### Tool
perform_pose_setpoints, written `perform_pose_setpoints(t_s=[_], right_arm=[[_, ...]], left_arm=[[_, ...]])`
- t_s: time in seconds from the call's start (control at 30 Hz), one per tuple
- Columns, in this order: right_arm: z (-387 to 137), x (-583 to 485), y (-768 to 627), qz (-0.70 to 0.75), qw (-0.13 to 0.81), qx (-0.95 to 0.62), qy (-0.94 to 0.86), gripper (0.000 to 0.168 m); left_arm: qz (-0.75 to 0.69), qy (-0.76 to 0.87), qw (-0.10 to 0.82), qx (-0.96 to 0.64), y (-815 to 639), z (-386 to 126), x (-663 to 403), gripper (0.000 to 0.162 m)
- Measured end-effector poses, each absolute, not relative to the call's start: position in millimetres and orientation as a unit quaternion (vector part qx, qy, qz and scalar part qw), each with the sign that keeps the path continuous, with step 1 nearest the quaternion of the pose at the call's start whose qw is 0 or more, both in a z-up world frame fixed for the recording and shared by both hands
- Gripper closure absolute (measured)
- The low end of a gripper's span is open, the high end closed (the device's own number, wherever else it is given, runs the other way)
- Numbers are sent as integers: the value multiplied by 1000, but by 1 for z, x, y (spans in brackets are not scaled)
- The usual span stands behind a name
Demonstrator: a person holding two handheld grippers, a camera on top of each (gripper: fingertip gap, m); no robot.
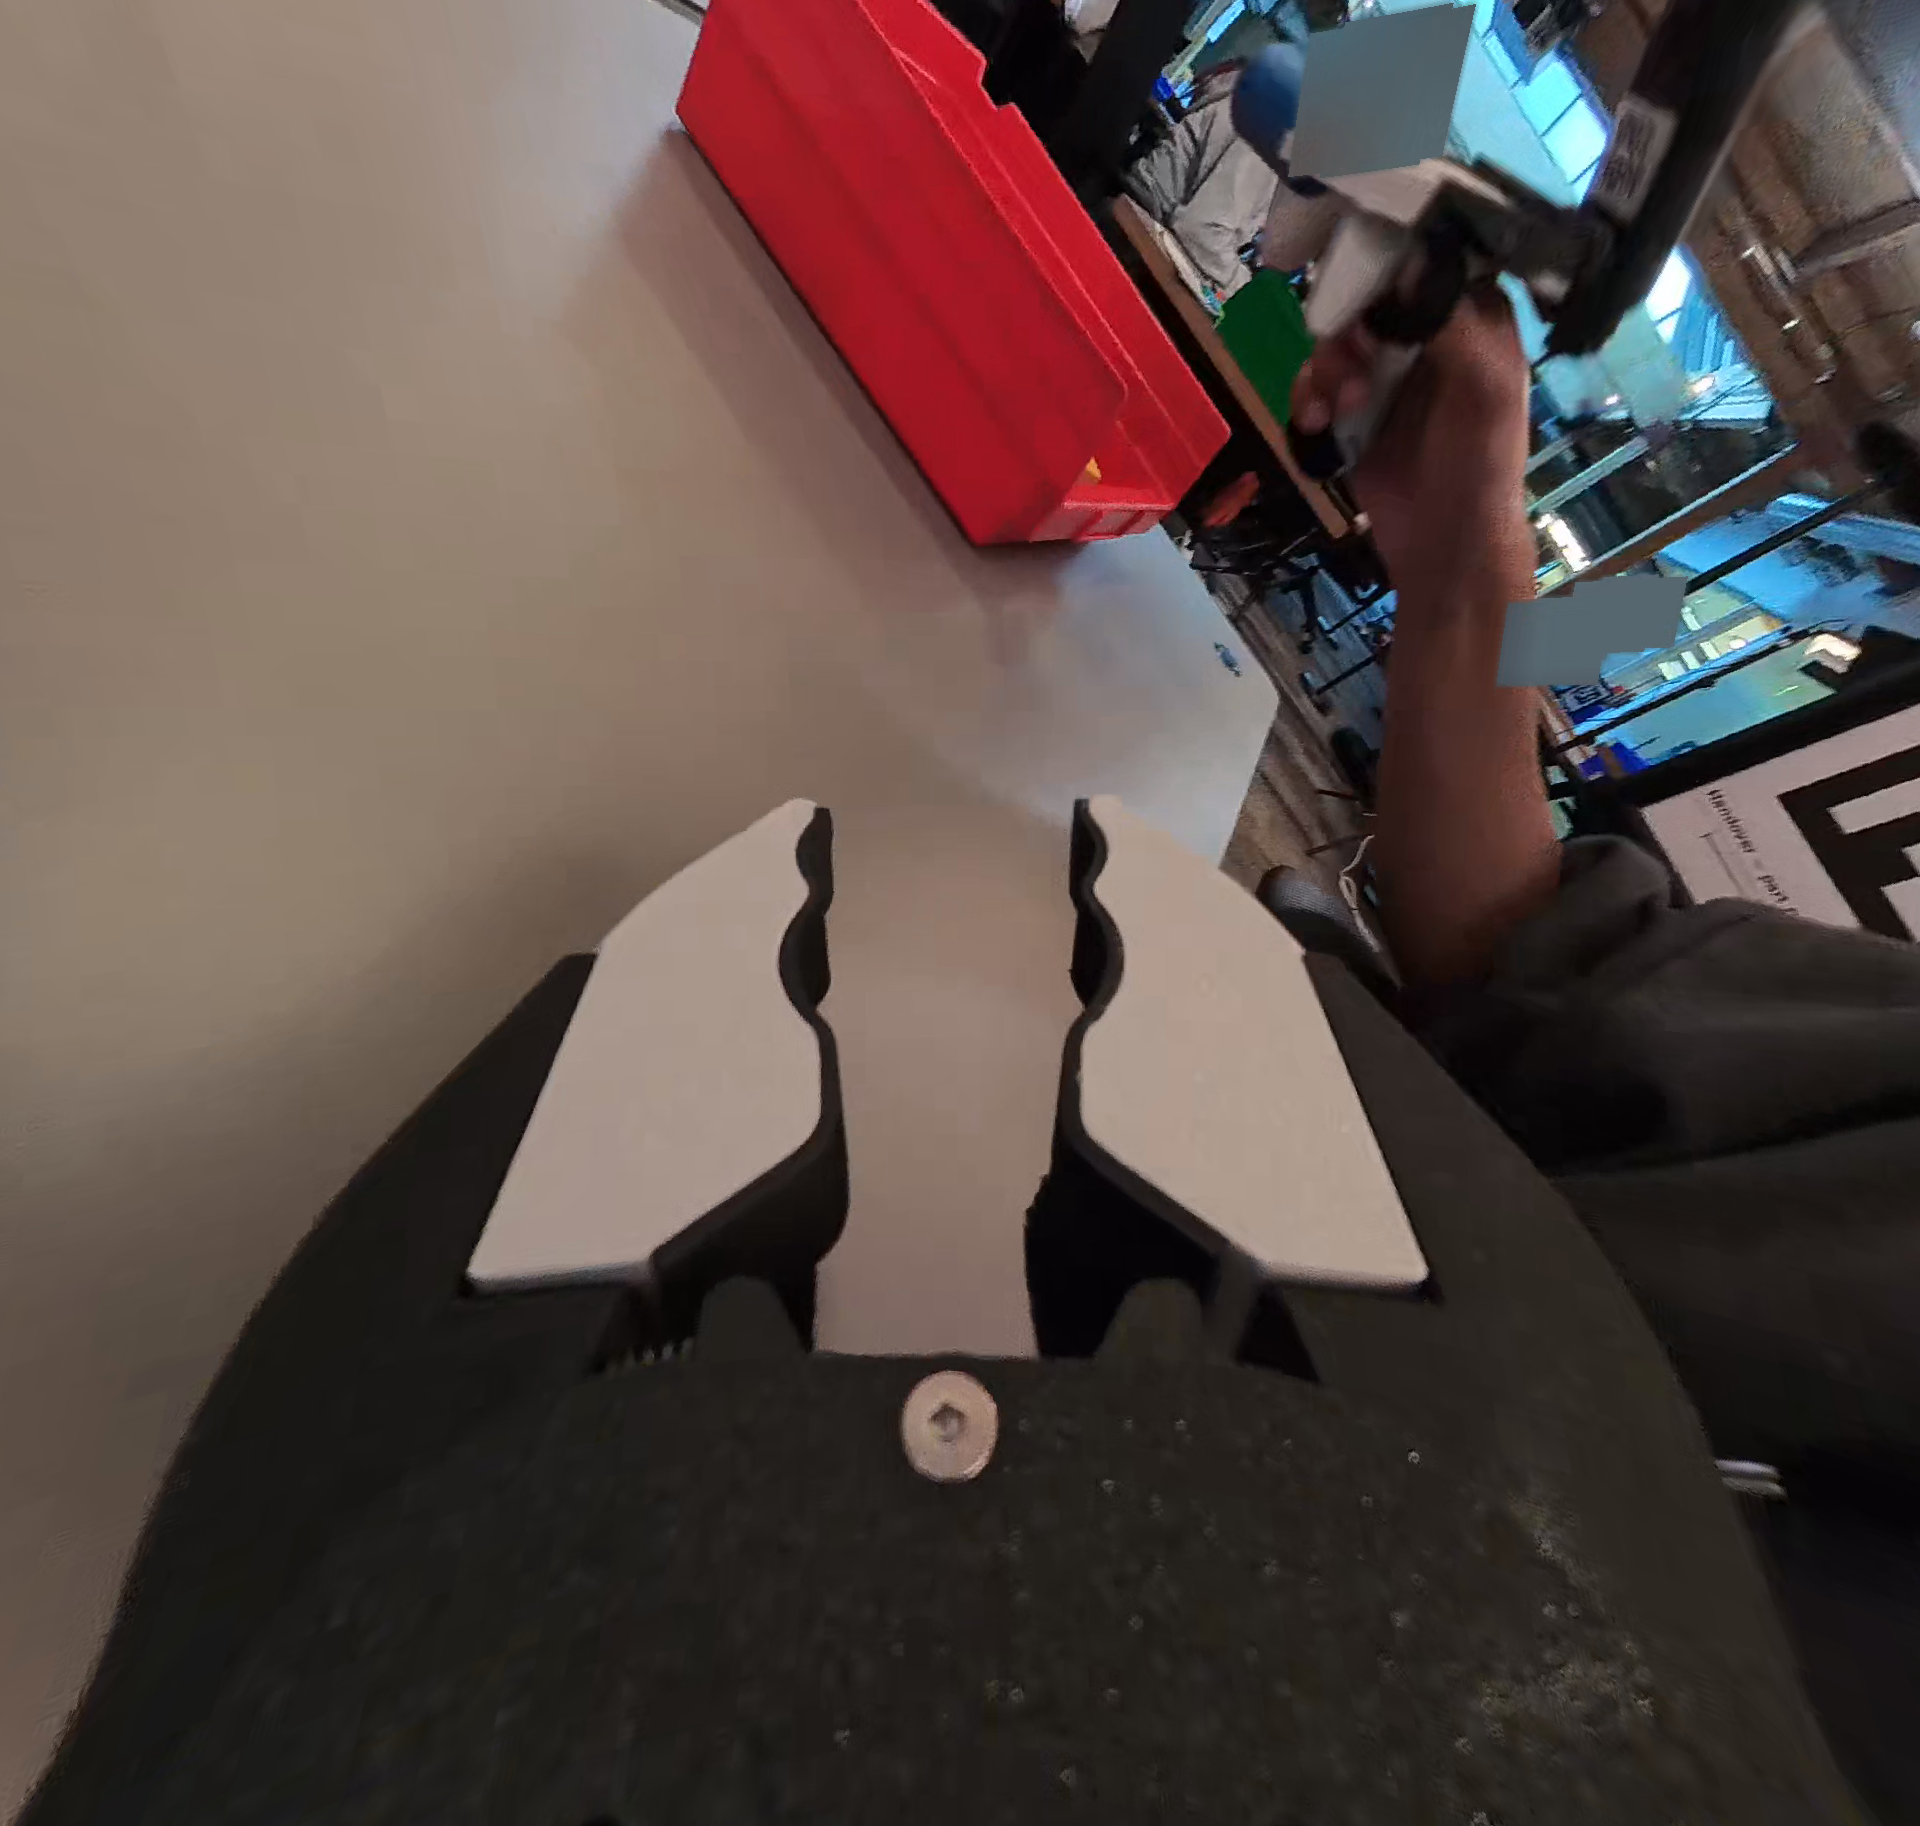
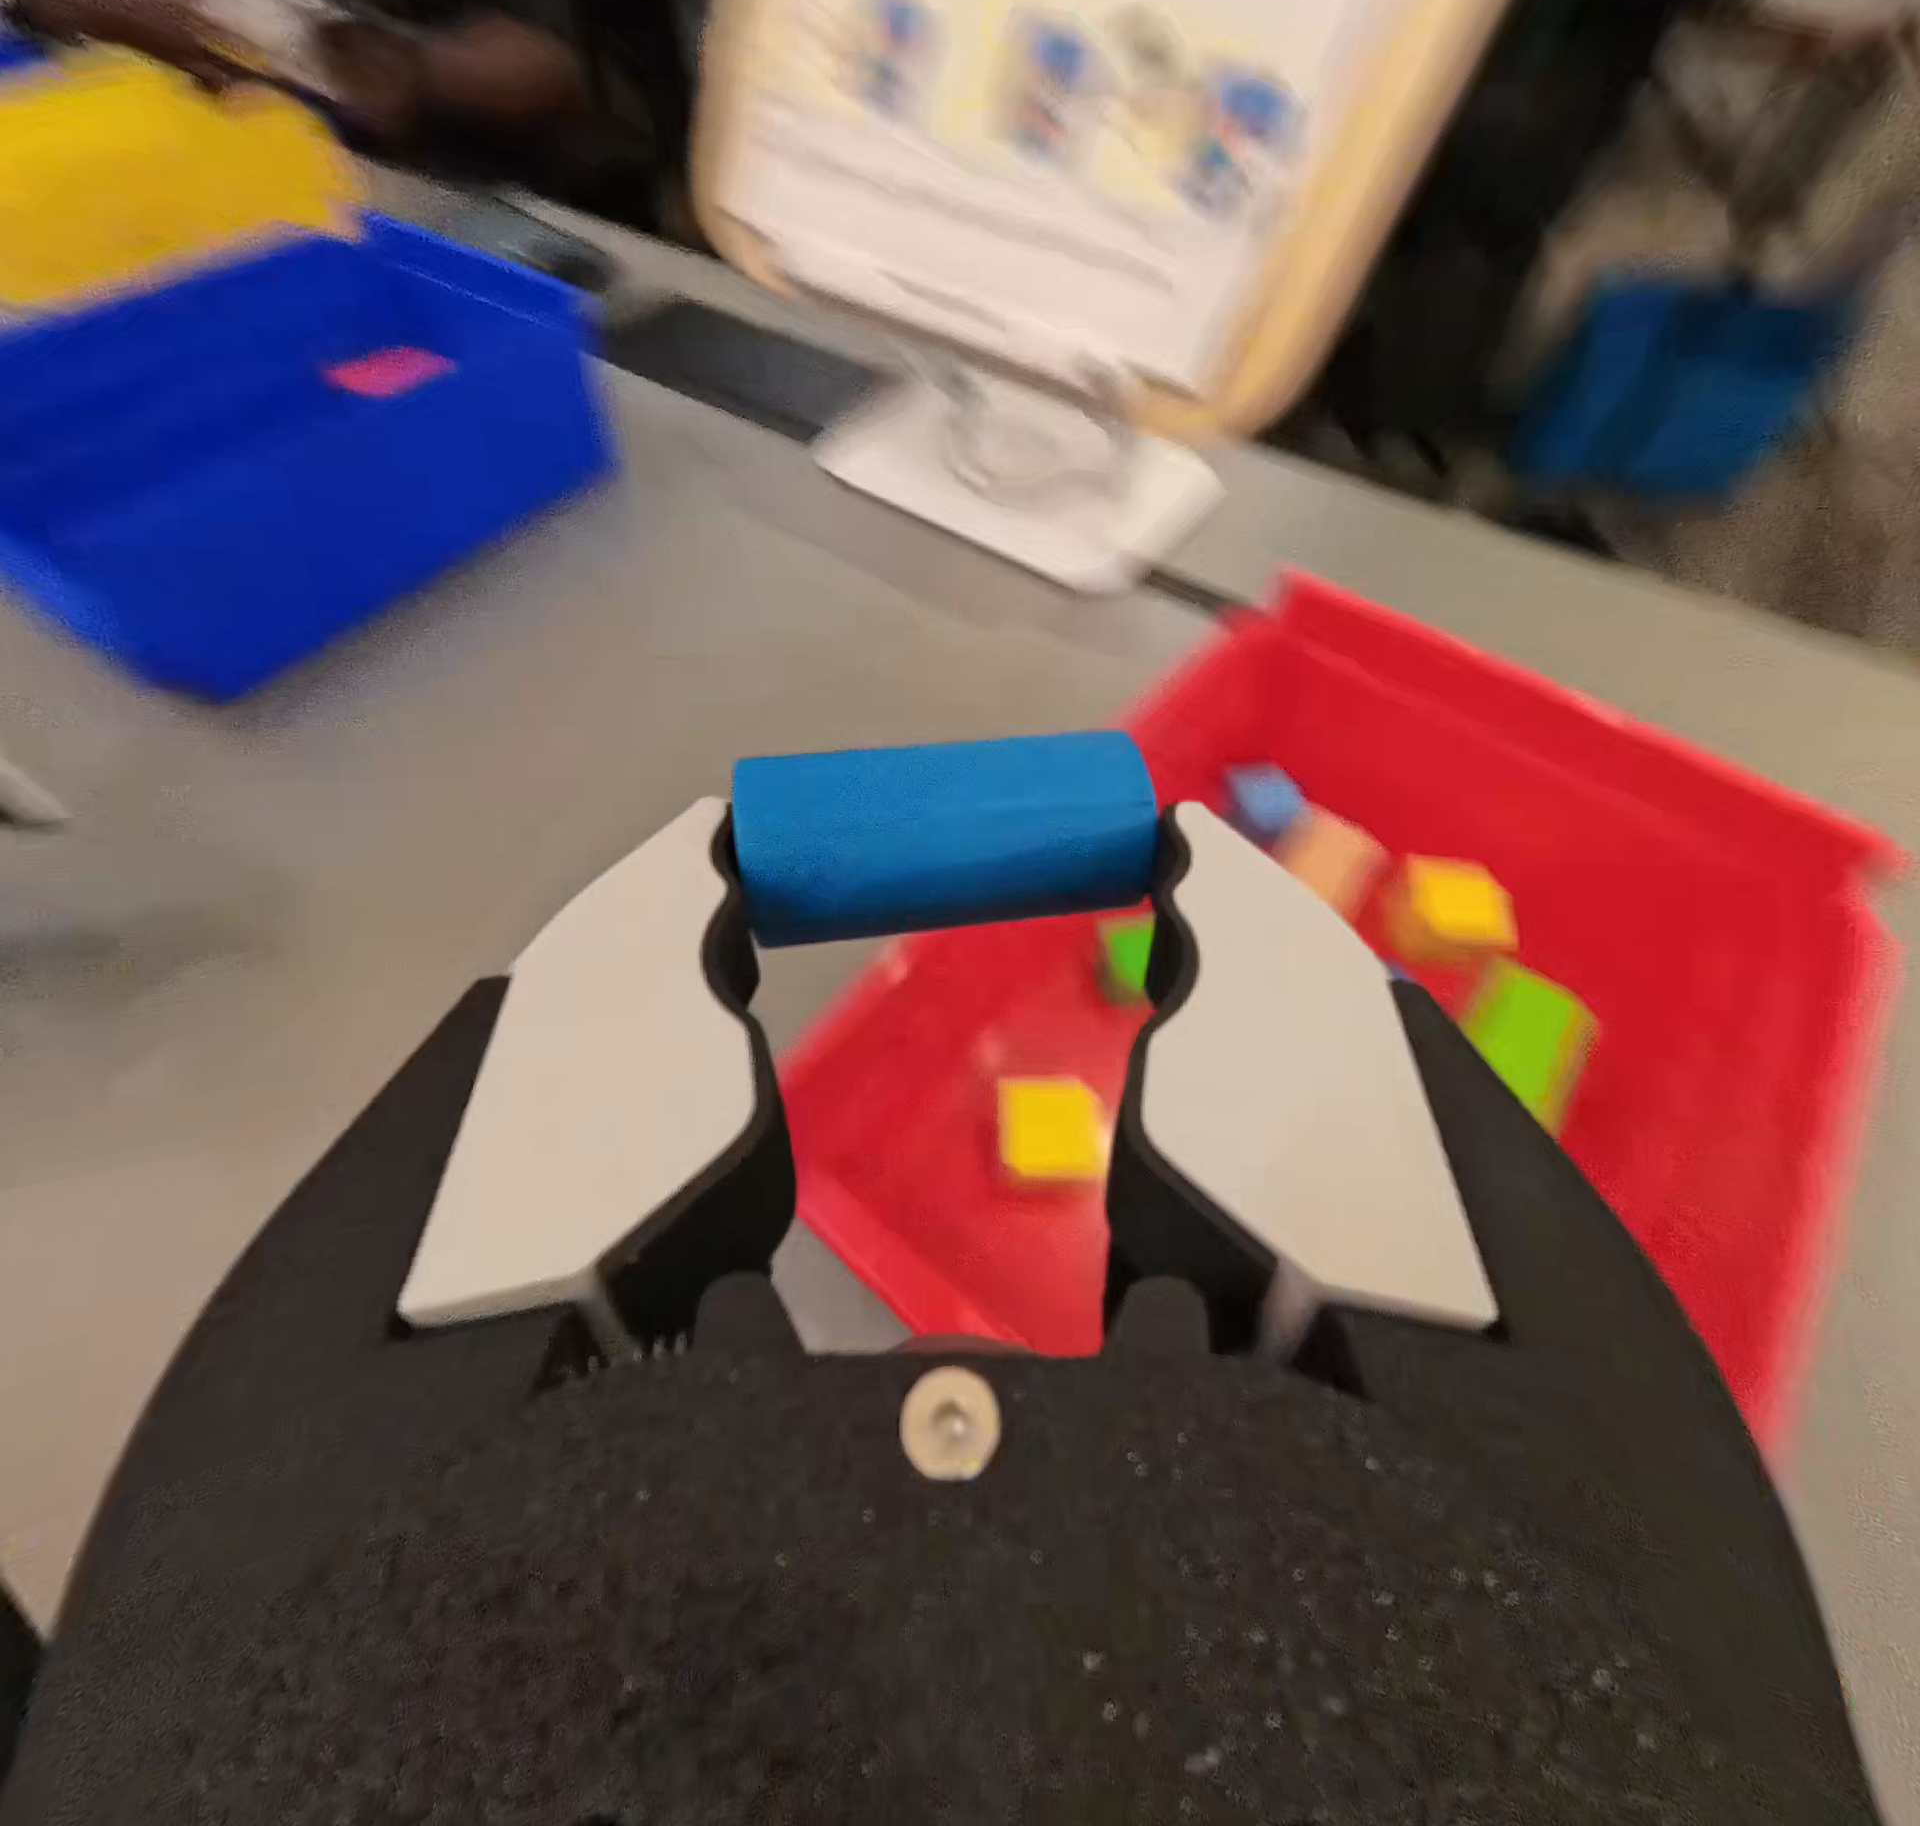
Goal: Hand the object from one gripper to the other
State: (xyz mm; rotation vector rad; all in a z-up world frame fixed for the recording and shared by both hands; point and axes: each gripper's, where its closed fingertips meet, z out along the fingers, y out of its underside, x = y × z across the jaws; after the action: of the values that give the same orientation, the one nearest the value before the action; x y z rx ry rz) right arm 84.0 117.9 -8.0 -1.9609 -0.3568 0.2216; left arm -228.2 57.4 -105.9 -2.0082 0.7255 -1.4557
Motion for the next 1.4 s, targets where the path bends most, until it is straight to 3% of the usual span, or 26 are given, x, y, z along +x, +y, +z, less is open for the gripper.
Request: perform_pose_setpoints(t_s=[0.17, 0.3, 0.53, 0.8, 1.0, 1.33, 1.4], right_arm=[[-60, 180, 135, -6, 358, -934, -7, 95], [-101, 200, 137, -31, 267, -963, 38, 94], [-91, 229, 196, -69, 272, -960, 18, 94], [-142, 254, 236, -131, 87, -983, -92, 95], [-169, 266, 234, -132, 5, -986, -102, 94], [-183, 241, 232, 28, -26, -996, -81, 94], [-191, 257, 232, -37, -29, -993, -105, 95]], left_arm=[[-492, 317, 289, -758, 51, -117, -223, 120], [-484, 335, 295, -753, 46, -117, -219, 120], [-479, 333, 293, -758, 49, -120, -219, 121], [-465, 341, 297, -761, 51, -121, -223, 121], [-465, 350, 291, -759, 48, -123, -221, 120], [-478, 350, 285, -754, 46, -119, -219, 120], [-475, 352, 287, -754, 46, -119, -220, 120]])
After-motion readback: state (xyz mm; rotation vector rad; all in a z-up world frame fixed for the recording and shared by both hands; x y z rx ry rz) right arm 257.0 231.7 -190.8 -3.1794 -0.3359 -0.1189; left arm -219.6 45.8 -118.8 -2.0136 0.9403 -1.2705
